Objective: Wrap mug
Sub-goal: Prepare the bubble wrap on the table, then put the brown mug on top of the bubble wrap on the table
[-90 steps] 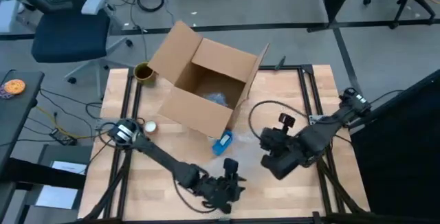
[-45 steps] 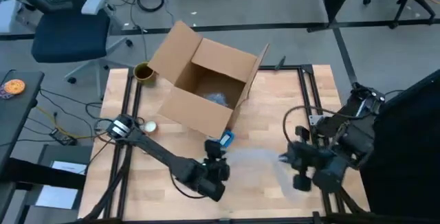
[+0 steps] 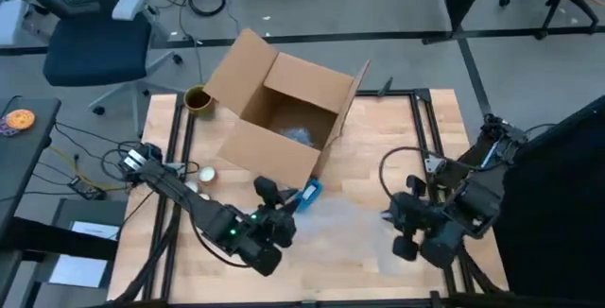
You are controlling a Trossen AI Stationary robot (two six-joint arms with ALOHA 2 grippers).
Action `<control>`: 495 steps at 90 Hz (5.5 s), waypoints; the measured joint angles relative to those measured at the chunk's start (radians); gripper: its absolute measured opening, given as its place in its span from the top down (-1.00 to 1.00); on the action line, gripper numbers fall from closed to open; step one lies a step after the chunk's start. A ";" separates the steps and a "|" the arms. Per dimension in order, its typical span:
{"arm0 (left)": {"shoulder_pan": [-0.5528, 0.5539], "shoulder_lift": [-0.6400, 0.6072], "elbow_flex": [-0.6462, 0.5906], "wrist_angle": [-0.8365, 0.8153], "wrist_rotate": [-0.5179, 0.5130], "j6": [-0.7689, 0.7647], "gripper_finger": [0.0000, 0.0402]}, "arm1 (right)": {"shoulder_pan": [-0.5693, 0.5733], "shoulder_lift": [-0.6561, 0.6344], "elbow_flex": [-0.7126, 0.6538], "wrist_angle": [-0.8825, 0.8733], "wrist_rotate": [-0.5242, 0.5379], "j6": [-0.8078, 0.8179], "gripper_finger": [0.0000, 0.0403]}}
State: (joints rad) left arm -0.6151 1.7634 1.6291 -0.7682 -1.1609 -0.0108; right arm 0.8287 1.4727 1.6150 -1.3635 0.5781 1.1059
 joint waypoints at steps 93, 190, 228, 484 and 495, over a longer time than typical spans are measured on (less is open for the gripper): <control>-0.029 0.386 -0.033 0.120 0.549 -0.286 0.35 | -0.336 0.000 -0.529 0.096 -0.250 0.002 0.92; -0.140 0.385 -0.094 -0.444 0.603 -0.701 0.35 | -0.169 0.000 -0.420 -0.057 -0.549 -0.034 0.20; -0.179 0.252 0.019 -0.431 0.684 -0.601 0.35 | -0.038 0.019 -0.419 0.486 -0.184 -0.077 0.21; 0.264 -0.897 -0.165 -0.804 -0.222 -1.076 0.35 | -0.200 0.504 -0.425 1.007 0.159 -0.341 0.21; 0.313 -0.924 -0.224 -0.798 -0.119 -1.046 0.35 | -0.200 0.504 -0.425 1.008 0.159 -0.341 0.21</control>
State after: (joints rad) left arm -0.3022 0.8398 1.4050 -1.5661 -1.2795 -1.0564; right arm 0.6289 1.9762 1.1904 -0.3559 0.7372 0.7648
